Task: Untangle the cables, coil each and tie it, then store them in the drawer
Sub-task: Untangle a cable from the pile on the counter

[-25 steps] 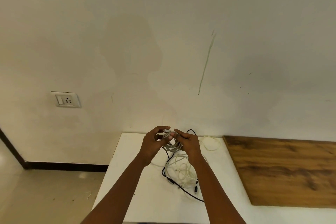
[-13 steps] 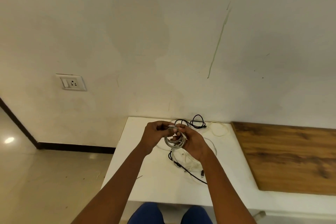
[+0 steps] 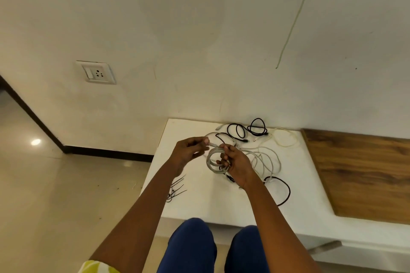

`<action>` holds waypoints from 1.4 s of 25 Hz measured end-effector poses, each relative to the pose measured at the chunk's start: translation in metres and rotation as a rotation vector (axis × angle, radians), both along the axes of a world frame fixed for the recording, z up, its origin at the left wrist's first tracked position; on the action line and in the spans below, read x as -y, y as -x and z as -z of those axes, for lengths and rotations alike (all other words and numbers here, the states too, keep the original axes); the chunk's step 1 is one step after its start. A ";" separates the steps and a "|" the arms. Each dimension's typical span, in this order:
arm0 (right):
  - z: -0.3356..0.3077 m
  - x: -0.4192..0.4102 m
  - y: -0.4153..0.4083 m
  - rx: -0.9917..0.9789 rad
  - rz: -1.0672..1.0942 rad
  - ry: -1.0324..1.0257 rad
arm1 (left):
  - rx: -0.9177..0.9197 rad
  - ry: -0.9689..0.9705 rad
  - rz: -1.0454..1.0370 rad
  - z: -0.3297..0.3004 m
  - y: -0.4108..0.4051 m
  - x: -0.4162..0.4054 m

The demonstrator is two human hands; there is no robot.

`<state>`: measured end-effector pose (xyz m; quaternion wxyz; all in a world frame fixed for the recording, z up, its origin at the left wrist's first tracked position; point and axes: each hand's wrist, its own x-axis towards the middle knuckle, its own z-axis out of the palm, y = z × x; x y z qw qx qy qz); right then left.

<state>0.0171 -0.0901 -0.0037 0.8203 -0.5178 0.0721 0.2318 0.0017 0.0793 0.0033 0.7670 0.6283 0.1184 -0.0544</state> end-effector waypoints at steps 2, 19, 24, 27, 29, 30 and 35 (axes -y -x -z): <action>0.014 -0.002 0.003 -0.014 0.079 -0.001 | -0.036 -0.264 -0.107 0.015 0.002 -0.025; 0.066 -0.009 0.018 -0.041 0.221 -0.090 | -0.414 -0.998 -0.302 0.088 0.079 -0.085; 0.062 -0.012 0.022 -0.019 0.204 -0.086 | -0.381 -1.011 -0.269 0.091 0.085 -0.072; 0.060 -0.013 0.023 -0.012 0.200 -0.074 | -0.354 -1.014 -0.289 0.092 0.087 -0.066; 0.058 -0.013 0.023 -0.003 0.201 -0.063 | -0.358 -1.028 -0.314 0.093 0.087 -0.063; 0.057 -0.013 0.023 0.004 0.198 -0.056 | -0.361 -1.034 -0.329 0.094 0.087 -0.062; 0.052 -0.010 0.023 0.075 0.156 -0.002 | -0.347 -0.997 -0.386 0.088 0.081 -0.064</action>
